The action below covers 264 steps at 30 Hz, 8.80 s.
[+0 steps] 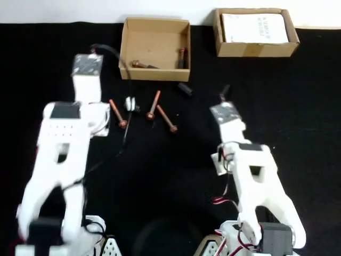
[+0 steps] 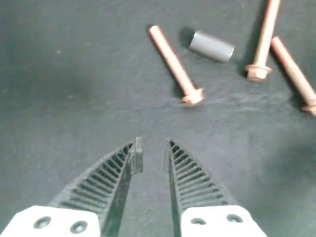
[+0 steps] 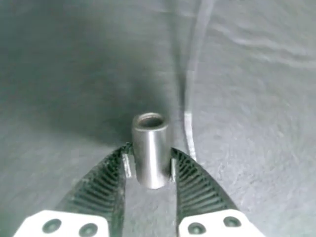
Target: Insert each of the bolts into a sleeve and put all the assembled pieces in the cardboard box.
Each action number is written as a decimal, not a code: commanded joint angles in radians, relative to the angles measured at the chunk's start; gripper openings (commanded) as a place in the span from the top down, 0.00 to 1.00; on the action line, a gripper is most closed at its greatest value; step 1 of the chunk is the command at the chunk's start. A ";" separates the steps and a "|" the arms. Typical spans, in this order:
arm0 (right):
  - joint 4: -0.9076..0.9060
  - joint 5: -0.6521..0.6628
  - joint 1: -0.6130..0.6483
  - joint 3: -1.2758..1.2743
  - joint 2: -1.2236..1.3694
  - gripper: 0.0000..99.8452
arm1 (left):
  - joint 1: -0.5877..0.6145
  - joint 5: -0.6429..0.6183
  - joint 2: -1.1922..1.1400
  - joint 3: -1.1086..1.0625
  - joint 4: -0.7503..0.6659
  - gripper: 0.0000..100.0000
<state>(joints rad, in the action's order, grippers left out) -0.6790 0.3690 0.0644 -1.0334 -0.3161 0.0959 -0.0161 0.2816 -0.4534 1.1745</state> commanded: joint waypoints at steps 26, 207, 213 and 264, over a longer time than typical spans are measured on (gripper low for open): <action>0.216 -0.101 -0.047 -0.125 -0.048 0.99 | -0.387 1.066 -1.198 1.592 0.586 0.94; 0.400 -0.407 0.634 -0.771 -1.445 0.99 | -0.659 -0.173 0.423 0.340 -0.017 0.99; 0.401 -0.408 0.634 -0.771 -1.445 0.99 | -0.657 -0.173 0.470 0.229 -0.058 0.99; 0.398 -0.496 0.634 -0.771 -1.454 0.99 | -0.627 -0.169 0.691 -0.255 -0.437 0.99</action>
<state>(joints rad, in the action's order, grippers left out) -0.2816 -0.1250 0.6951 -1.6809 -1.7568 -0.5178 -0.1818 0.9766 -0.7511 0.6928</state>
